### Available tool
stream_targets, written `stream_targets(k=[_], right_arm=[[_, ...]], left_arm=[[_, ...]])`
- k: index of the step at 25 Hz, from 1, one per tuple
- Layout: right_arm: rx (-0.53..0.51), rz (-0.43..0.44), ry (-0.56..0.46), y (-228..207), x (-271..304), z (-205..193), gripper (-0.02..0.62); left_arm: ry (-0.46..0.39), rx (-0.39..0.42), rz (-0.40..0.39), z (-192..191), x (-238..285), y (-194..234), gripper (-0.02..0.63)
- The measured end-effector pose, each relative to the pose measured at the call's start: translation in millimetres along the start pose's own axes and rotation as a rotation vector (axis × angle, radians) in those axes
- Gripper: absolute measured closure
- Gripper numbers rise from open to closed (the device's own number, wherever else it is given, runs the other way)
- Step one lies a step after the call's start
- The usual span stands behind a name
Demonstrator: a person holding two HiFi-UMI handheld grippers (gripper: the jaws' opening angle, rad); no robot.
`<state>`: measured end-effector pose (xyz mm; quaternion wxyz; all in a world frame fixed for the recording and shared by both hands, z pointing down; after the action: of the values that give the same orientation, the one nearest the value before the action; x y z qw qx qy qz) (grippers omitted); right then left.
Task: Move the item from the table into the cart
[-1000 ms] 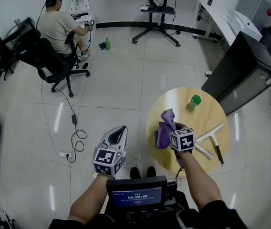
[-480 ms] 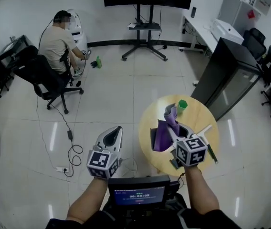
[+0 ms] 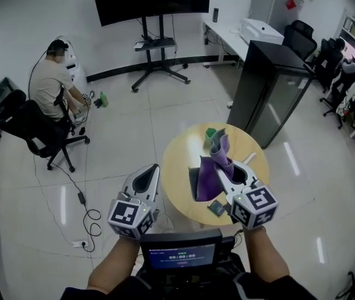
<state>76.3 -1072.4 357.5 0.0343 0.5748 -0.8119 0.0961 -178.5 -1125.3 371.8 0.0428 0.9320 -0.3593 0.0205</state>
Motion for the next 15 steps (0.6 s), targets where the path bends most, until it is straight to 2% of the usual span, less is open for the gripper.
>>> stream_targets(k=[4, 7, 11, 15], right_arm=[[-0.007, -0.065, -0.047, -44, -62, 9, 0.518], [-0.012, -0.130, -0.076, -48, -84, 21, 0.518], [-0.026, -0.297, -0.145, -42, -135, 11, 0.518], [-0.011, -0.498, -0.173, -42, -225, 1, 0.518]], left_arm=[[-0.031, 0.020, -0.068, 8, 42, -62, 0.615], [-0.055, 0.026, -0.105, 13, 59, -76, 0.615], [-0.091, 0.048, -0.217, 12, 55, -102, 0.615], [-0.057, 0.041, -0.404, -5, 67, -167, 0.615]])
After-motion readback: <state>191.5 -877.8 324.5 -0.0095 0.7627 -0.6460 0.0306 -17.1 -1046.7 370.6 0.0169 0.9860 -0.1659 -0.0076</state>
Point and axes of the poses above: the fingertips, and each gripper's own axes: x forward along the fingers, y to its left, z out of its top, the point moved 9 cm from there along -x, backward along the fingers, and after that the axes turned 1 degree about -y, right-handed, at the moved point
